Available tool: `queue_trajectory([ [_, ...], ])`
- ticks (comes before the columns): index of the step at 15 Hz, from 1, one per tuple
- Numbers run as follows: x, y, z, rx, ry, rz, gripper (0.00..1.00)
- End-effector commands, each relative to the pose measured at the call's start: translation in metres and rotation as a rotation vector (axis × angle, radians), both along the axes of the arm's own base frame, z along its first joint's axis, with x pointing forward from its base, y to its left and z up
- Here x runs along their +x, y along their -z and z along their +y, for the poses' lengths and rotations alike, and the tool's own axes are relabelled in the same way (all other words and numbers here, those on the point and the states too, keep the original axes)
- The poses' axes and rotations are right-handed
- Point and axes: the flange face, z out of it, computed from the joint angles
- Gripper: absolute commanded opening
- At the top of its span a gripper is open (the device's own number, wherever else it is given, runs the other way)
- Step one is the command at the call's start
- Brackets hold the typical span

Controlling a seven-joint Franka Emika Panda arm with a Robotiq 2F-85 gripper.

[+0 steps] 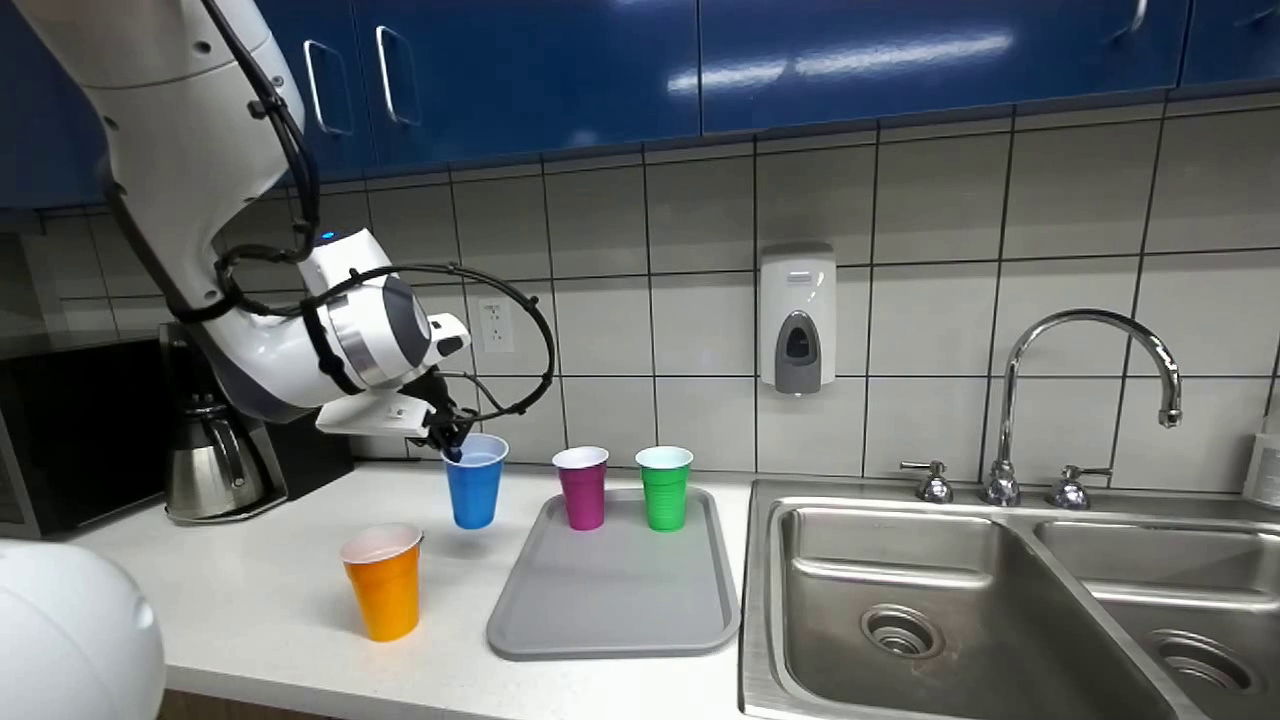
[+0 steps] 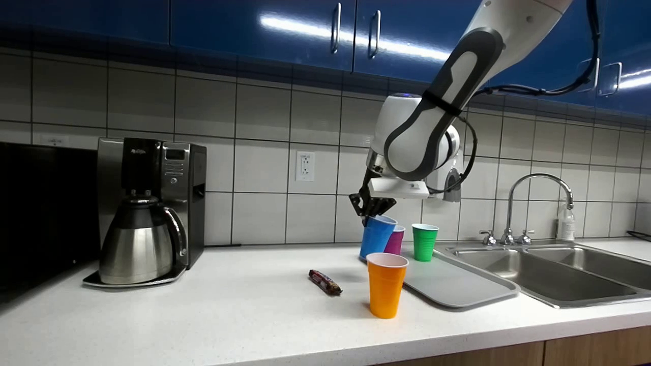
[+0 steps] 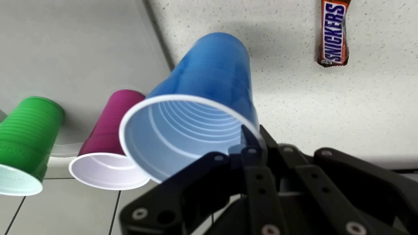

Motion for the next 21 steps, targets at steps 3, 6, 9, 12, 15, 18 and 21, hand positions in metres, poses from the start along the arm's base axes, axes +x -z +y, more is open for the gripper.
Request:
queue_trajectory([
  [3,0.013,0.016,0.01,-0.034,-0.045,-0.02,0.01],
  [6,0.015,0.025,0.012,-0.052,-0.087,-0.032,0.01],
  [9,0.015,0.038,0.016,-0.073,-0.128,-0.033,0.01],
  [12,0.013,0.05,0.019,-0.095,-0.161,-0.025,0.01],
  [15,0.01,0.061,0.024,-0.116,-0.189,-0.015,0.01],
  [18,0.008,0.067,0.029,-0.129,-0.208,-0.011,0.01],
  [21,0.005,0.07,0.034,-0.141,-0.222,-0.002,0.31],
])
